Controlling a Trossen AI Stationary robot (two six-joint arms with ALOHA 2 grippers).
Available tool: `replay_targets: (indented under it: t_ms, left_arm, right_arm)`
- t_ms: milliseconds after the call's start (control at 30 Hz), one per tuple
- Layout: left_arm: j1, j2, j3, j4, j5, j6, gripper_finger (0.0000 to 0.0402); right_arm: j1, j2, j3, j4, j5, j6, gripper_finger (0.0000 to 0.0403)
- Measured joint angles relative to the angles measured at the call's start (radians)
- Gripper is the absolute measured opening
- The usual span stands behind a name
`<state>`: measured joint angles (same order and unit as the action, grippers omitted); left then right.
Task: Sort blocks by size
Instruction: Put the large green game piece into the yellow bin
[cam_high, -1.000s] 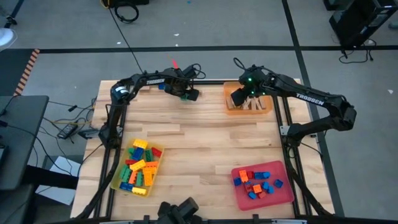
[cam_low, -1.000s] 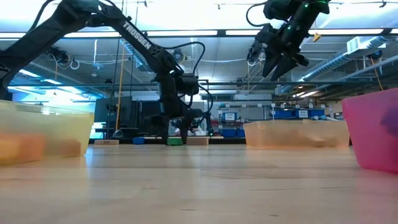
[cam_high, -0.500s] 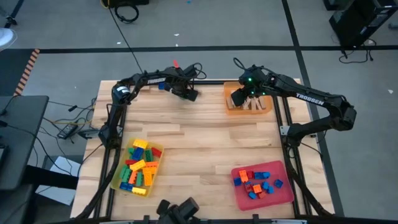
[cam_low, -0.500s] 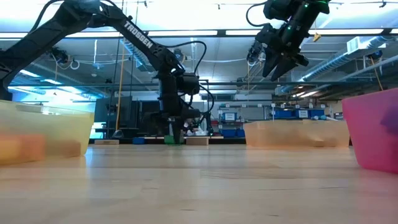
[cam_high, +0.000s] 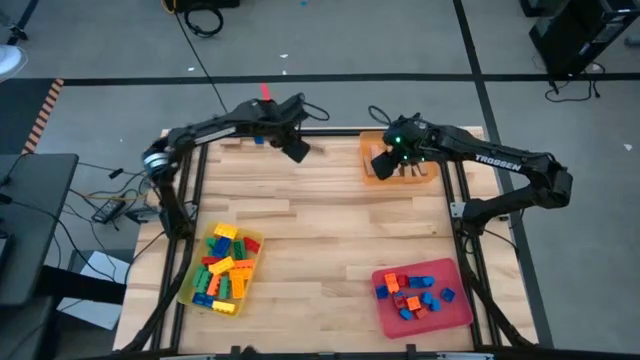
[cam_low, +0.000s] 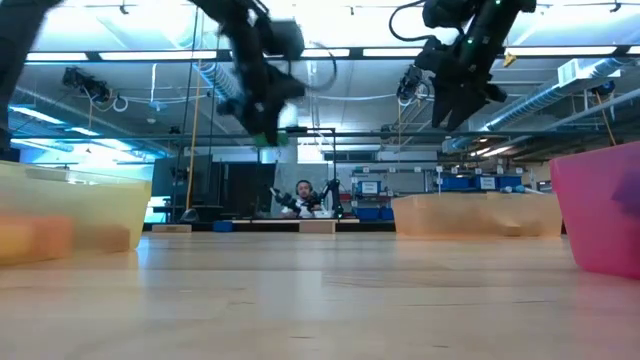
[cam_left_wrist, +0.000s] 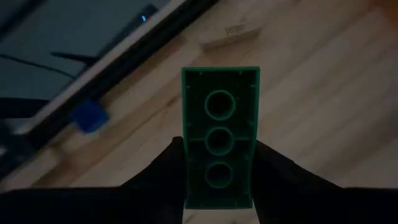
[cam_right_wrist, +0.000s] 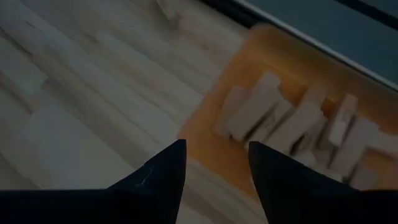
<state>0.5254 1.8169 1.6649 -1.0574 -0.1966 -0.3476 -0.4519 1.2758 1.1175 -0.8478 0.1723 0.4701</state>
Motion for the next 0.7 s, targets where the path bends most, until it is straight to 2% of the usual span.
replay_targets:
  t_ms: [100, 200, 333, 467, 567, 700]
  left_arm:
    - [-0.036, -0.136, -0.088, -0.019, -0.008, -0.025, 0.0136]
    - [-0.083, -0.305, -0.234, -0.018, -0.001, -0.113, 0.0136]
    - [-0.186, -0.551, -0.442, -0.007, -0.003, -0.329, 0.0136]
    - [-0.352, -0.738, -0.589, -0.001, -0.022, -0.581, 0.0136]
    - [-0.5, -0.818, -0.653, -0.002, -0.071, -0.75, 0.0136]
    - [-0.679, -0.836, -0.693, -0.02, -0.09, -0.92, 0.0136]
  right_arm:
    - [0.058, 0.0, 0.0, -0.064, 0.067, 0.054, 0.0186]
    - [0.119, -0.007, 0.0, -0.131, 0.142, 0.118, 0.0186]
    - [0.189, -0.036, 0.0, -0.197, 0.193, 0.212, 0.0187]
    - [0.24, -0.09, 0.0, -0.252, 0.231, 0.296, 0.0186]
    - [0.267, -0.139, 0.0, -0.257, 0.232, 0.322, 0.0186]
    - [0.29, -0.19, 0.0, -0.256, 0.258, 0.37, 0.0185]
